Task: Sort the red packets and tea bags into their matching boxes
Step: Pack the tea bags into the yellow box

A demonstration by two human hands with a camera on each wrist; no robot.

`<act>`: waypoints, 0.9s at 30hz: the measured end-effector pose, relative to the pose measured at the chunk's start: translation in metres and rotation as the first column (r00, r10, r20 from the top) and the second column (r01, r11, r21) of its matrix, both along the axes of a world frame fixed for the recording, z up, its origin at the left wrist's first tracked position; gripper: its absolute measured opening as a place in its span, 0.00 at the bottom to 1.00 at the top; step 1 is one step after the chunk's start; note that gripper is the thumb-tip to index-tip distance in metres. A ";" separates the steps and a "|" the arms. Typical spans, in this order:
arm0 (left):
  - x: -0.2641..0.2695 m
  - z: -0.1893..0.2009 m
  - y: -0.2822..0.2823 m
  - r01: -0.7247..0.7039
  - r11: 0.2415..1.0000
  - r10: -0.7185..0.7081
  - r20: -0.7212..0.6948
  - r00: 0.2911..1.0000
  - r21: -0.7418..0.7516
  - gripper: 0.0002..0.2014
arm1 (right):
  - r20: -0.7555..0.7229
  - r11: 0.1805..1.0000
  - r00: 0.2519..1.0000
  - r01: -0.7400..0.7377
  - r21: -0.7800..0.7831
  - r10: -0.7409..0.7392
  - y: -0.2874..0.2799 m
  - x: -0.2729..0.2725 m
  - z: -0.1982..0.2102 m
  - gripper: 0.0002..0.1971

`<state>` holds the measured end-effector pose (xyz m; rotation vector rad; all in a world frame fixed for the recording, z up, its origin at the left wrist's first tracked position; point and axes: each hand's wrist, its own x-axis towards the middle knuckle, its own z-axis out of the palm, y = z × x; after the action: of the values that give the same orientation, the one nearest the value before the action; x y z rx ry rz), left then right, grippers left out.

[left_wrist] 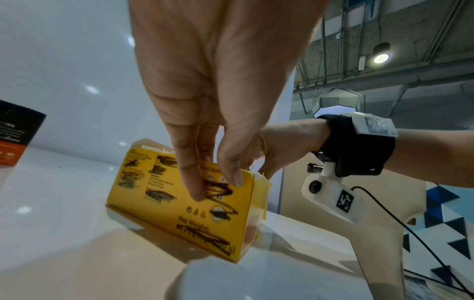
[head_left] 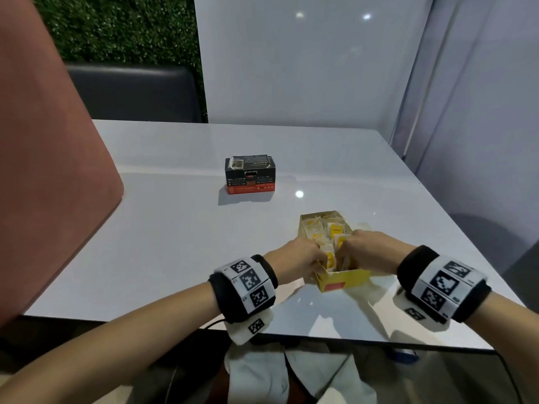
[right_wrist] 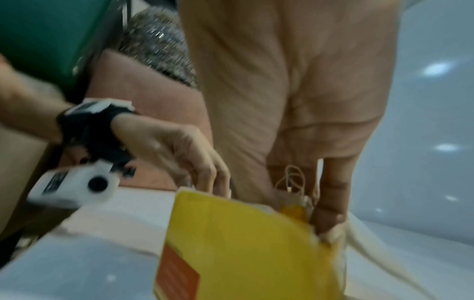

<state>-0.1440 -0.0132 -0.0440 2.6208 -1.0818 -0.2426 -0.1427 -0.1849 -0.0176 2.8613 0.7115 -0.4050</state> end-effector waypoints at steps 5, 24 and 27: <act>0.002 -0.004 0.009 0.015 1.000 -0.015 0.002 1.000 0.000 0.11 | 0.046 0.995 0.999 -0.025 -0.094 0.030 0.005 0.006 -0.012 0.16; 0.062 0.021 0.027 -0.366 0.931 0.362 -0.150 0.920 0.003 0.26 | 0.333 0.830 0.939 -0.122 0.545 -0.080 -0.036 -0.005 0.002 0.13; 0.061 0.013 0.016 -0.309 0.949 0.315 -0.156 0.936 0.062 0.20 | 0.268 0.700 0.876 0.105 0.706 -0.401 -0.041 -0.029 0.000 0.10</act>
<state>-0.0829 0.0030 -0.0309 2.7000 -0.6002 -0.4007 -0.1714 -0.2261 -0.0174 3.5615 0.4155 0.5581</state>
